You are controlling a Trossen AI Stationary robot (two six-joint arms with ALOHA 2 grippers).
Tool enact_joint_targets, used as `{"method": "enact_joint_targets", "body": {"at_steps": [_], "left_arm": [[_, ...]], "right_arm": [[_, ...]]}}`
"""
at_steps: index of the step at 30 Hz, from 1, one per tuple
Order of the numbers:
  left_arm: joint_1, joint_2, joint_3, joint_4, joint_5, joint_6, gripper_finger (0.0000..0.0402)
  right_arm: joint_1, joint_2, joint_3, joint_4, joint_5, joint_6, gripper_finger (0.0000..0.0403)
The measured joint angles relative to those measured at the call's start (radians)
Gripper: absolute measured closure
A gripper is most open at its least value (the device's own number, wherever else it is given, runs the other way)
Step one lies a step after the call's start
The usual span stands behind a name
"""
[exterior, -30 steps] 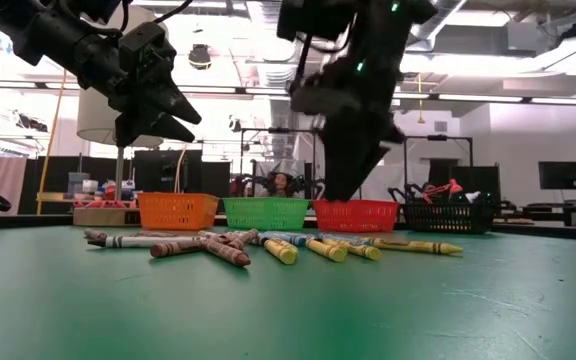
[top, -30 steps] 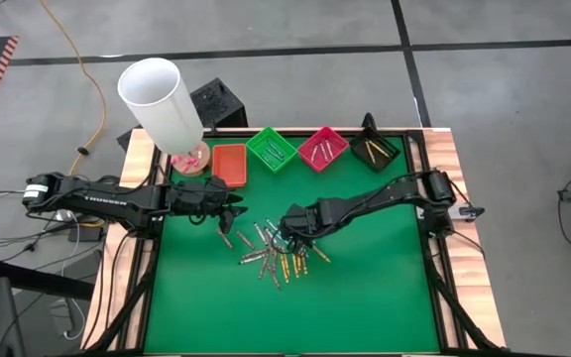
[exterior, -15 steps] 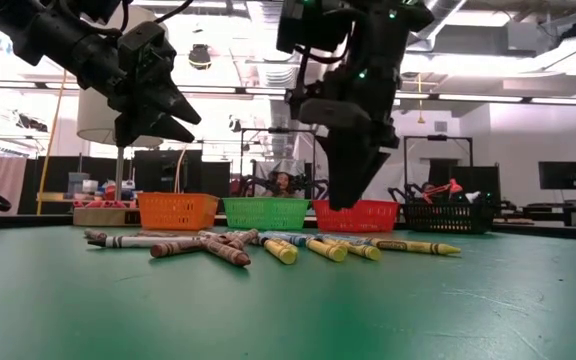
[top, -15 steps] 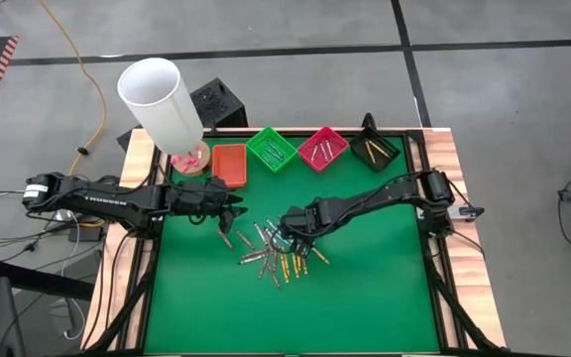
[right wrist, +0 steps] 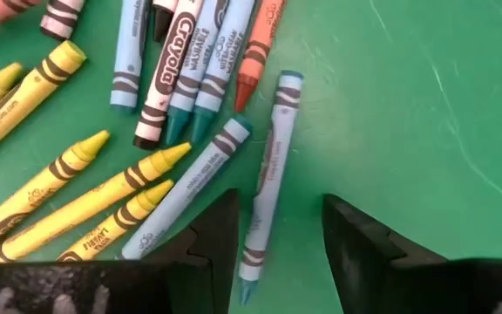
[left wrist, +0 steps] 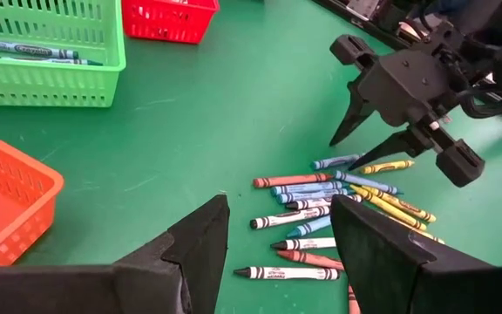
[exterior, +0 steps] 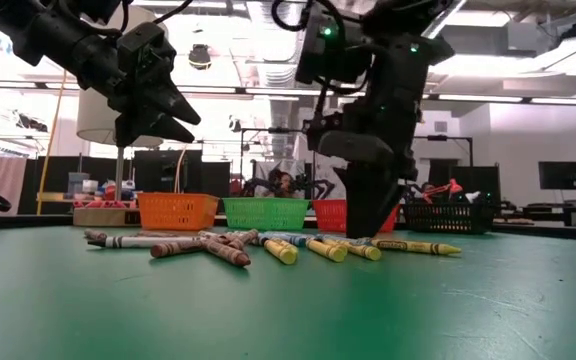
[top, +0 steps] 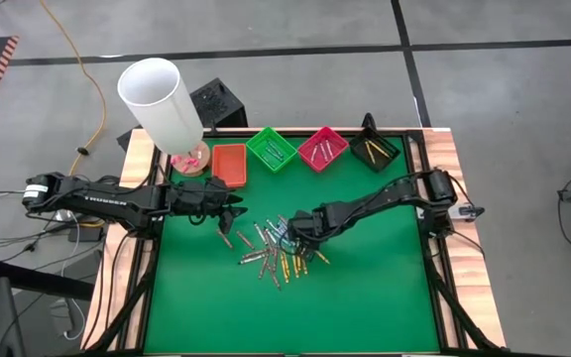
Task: Sort crayons
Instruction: Put the blue/green crayon into the green bin
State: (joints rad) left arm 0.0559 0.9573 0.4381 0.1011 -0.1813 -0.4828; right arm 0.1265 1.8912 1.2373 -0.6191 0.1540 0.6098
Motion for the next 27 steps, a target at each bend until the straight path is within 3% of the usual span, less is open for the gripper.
{"method": "enact_joint_targets", "body": {"at_steps": [7, 18, 27], "left_arm": [[0.0, 0.0, 0.0, 0.002, -0.002, -0.009, 0.021], [0.0, 0.0, 0.0, 0.002, -0.002, -0.011, 0.021], [0.0, 0.0, 0.0, 0.002, -0.002, -0.011, 0.021]], "right_arm": [[-0.013, -0.001, -0.033, 0.021, -0.042, 0.0, 0.0281], [-0.013, 0.002, -0.035, 0.017, -0.041, 0.037, 0.0392], [-0.012, -0.026, -0.038, 0.031, -0.023, 0.04, 0.04]]}}
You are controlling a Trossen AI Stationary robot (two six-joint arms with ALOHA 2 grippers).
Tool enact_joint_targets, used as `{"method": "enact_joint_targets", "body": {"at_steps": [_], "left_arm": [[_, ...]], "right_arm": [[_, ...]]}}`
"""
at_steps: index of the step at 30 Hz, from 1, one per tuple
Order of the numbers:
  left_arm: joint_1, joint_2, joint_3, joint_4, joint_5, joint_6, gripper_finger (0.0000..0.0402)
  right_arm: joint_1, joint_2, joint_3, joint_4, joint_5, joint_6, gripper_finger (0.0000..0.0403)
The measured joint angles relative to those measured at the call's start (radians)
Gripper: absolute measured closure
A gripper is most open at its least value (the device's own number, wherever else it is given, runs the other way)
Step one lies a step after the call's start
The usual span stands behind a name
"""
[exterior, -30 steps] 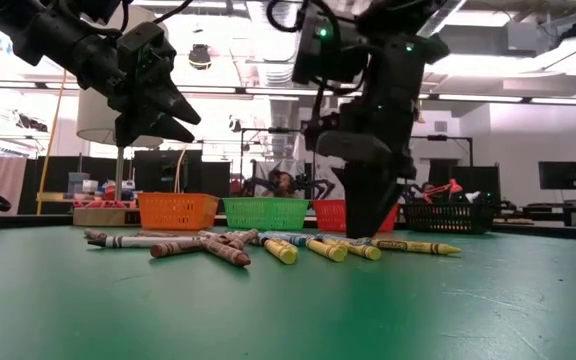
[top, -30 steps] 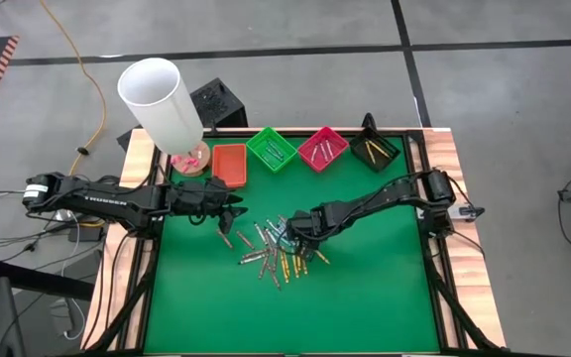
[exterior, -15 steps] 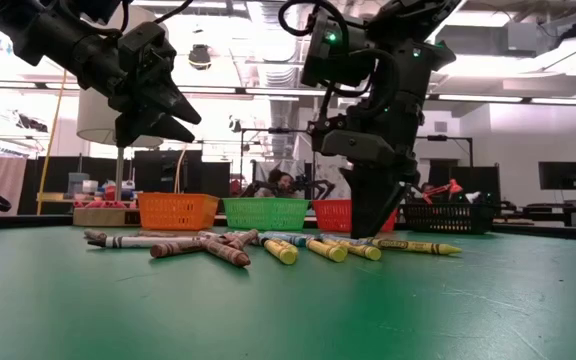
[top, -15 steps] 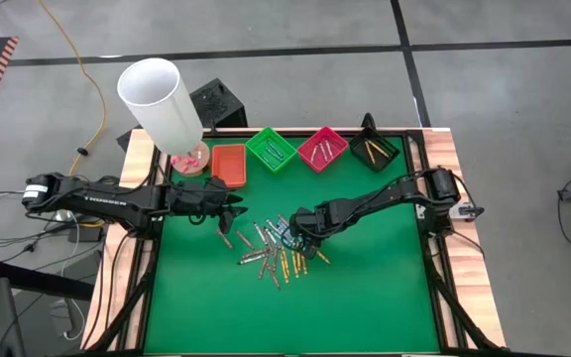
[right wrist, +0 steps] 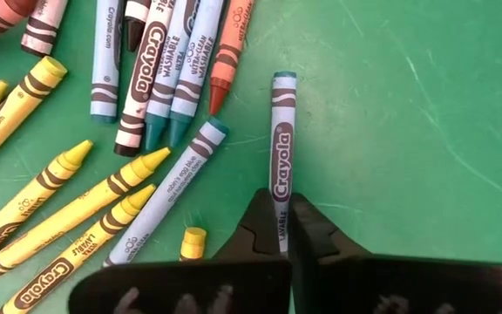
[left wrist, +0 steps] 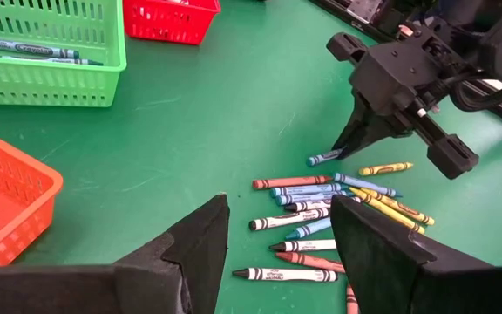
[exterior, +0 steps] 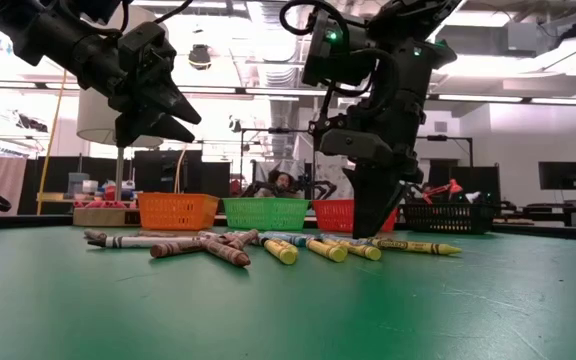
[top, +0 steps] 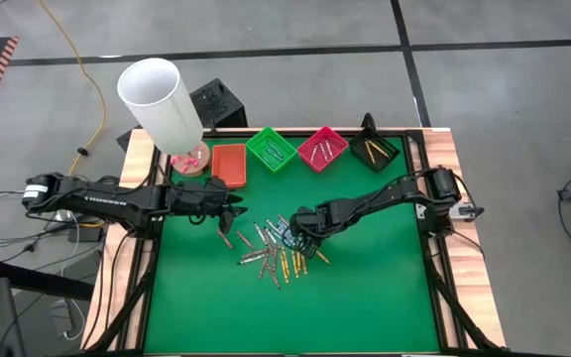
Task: Sort crayons
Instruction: Put the blue/green crayon into the green bin
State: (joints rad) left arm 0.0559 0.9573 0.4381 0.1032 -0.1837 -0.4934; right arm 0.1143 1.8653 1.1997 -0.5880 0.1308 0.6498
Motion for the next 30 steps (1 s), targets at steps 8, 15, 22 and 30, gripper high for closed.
{"method": "enact_joint_targets", "body": {"at_steps": [8, 15, 22, 30], "left_arm": [[0.0, 0.0, 0.0, 0.0, 0.0, 0.001, 0.021], [0.0, 0.0, 0.0, 0.0, -0.005, 0.001, 0.021], [0.0, 0.0, 0.0, 0.0, -0.005, 0.001, 0.021], [0.0, 0.0, 0.0, 0.0, -0.021, 0.003, 0.021]], "right_arm": [[-0.028, -0.095, -0.001, 0.027, 0.028, -0.029, 0.0402], [-0.087, -0.128, -0.001, 0.215, 0.056, -0.128, 0.0402], [-0.173, -0.118, 0.0, 0.491, 0.113, -0.3, 0.0403], [-0.305, -0.117, 0.0, 0.677, 0.132, -0.434, 0.0403]]}}
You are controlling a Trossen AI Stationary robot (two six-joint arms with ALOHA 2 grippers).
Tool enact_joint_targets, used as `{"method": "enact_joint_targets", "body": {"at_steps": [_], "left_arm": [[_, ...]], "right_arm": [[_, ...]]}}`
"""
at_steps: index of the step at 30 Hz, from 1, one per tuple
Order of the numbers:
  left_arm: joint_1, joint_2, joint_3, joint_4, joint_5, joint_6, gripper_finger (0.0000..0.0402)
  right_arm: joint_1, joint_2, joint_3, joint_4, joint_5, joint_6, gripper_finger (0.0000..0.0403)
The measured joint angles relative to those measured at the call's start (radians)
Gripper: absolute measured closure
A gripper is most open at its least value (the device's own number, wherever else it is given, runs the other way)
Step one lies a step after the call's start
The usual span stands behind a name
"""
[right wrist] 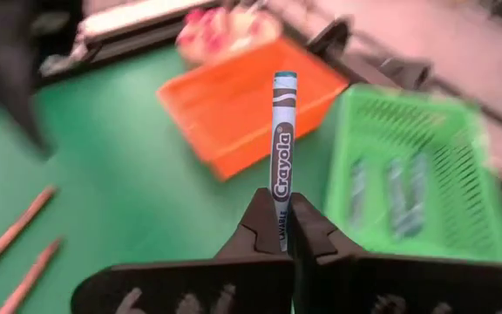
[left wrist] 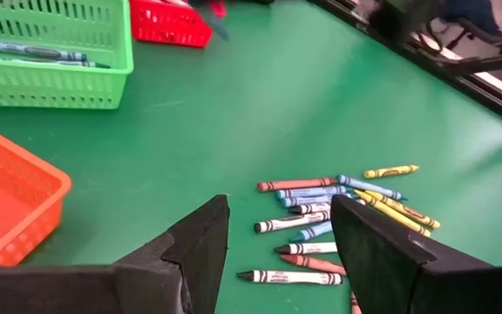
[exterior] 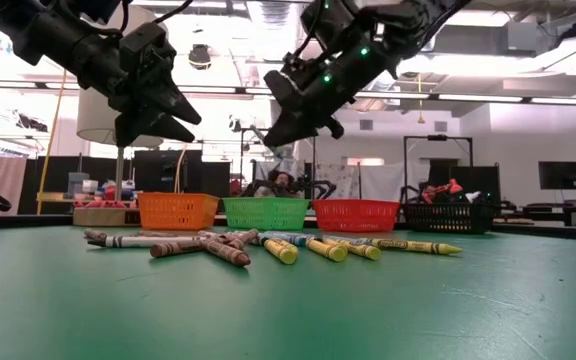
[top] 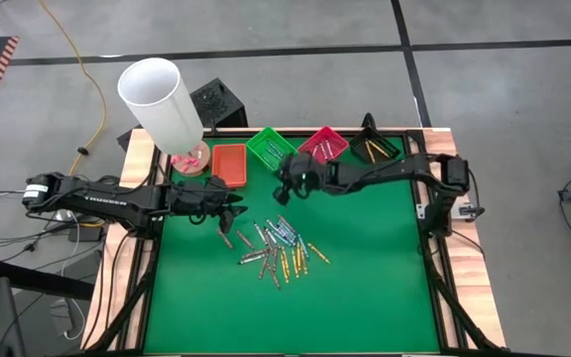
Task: Sort crayons
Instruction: Put the blue/green crayon into the green bin
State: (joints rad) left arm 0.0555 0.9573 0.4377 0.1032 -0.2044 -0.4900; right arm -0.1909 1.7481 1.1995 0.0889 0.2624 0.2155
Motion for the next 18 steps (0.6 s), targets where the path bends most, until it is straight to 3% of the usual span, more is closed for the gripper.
{"method": "enact_joint_targets", "body": {"at_steps": [10, 14, 18], "left_arm": [[0.0, 0.0, 0.0, 0.0, -0.017, 0.011, 0.021], [0.0, 0.0, 0.0, 0.0, -0.019, 0.011, 0.021], [0.0, 0.0, 0.0, -0.004, -0.02, 0.011, 0.021]], "right_arm": [[-0.167, 0.011, 0.001, 0.143, -0.002, -0.044, 0.0403], [-0.225, 0.053, 0.002, 0.192, -0.071, -0.04, 0.0403], [-0.253, 0.111, 0.055, 0.124, -0.117, -0.045, 0.0403]]}}
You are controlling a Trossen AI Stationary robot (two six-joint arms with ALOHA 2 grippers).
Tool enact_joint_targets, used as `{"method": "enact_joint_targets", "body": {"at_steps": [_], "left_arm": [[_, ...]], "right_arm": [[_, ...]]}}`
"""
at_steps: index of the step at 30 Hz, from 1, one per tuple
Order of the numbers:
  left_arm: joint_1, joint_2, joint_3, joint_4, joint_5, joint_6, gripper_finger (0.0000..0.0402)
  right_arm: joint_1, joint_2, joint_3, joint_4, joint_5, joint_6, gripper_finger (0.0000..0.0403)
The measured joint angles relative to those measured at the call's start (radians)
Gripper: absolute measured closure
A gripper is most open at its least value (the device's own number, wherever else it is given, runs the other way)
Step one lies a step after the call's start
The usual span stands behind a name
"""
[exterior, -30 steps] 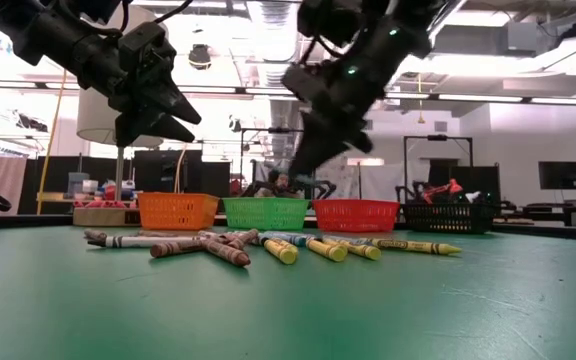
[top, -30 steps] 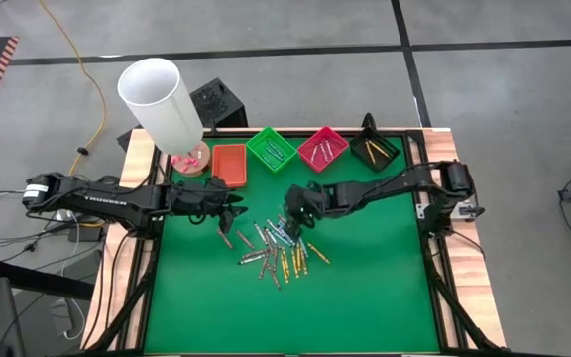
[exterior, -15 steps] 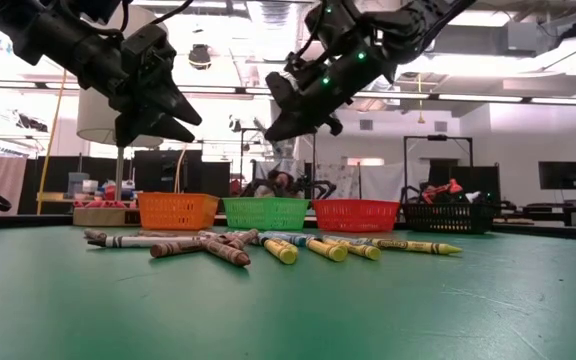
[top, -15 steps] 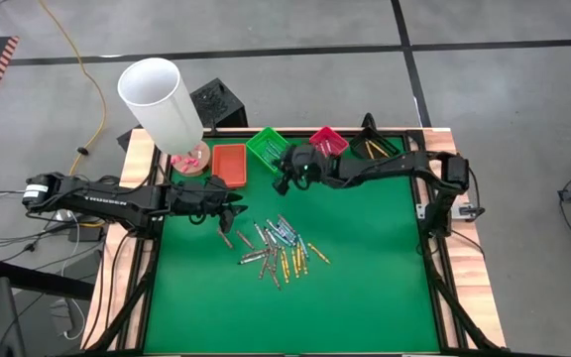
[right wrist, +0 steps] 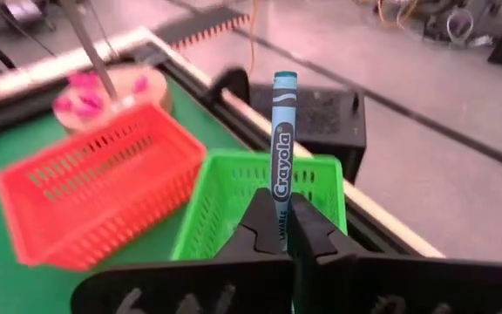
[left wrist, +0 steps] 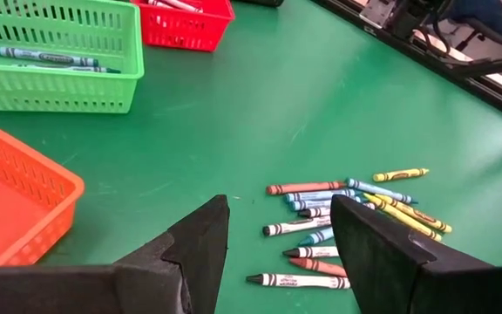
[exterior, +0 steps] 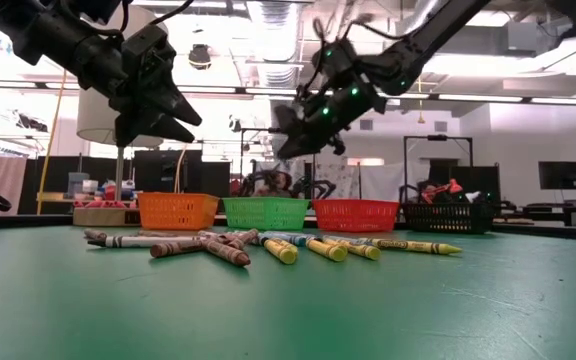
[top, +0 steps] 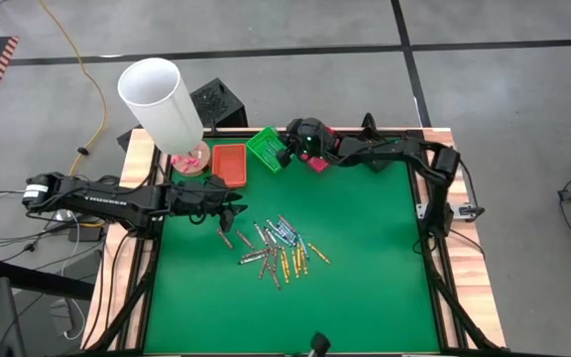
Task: Sort crayons
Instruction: Put the blue/green crayon into the green bin
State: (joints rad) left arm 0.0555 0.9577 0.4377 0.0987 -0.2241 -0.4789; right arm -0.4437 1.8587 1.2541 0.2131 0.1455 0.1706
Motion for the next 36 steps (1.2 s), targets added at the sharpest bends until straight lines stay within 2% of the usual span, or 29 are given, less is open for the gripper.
{"method": "enact_joint_targets", "body": {"at_steps": [12, 17, 25, 36], "left_arm": [[0.0, 0.0, 0.0, -0.003, -0.005, -0.001, 0.021], [0.002, 0.0, 0.0, -0.003, -0.019, -0.002, 0.021], [0.001, 0.0, 0.0, -0.004, -0.018, -0.014, 0.021], [0.002, 0.0, 0.0, -0.003, -0.019, -0.013, 0.021]], "right_arm": [[-0.045, 0.128, 0.262, -0.325, -0.129, -0.024, 0.0403], [-0.051, 0.182, 0.345, -0.403, -0.185, -0.022, 0.0403], [-0.037, 0.288, 0.424, -0.437, -0.234, 0.003, 0.0403], [-0.038, 0.306, 0.449, -0.556, -0.227, 0.042, 0.0403]]}}
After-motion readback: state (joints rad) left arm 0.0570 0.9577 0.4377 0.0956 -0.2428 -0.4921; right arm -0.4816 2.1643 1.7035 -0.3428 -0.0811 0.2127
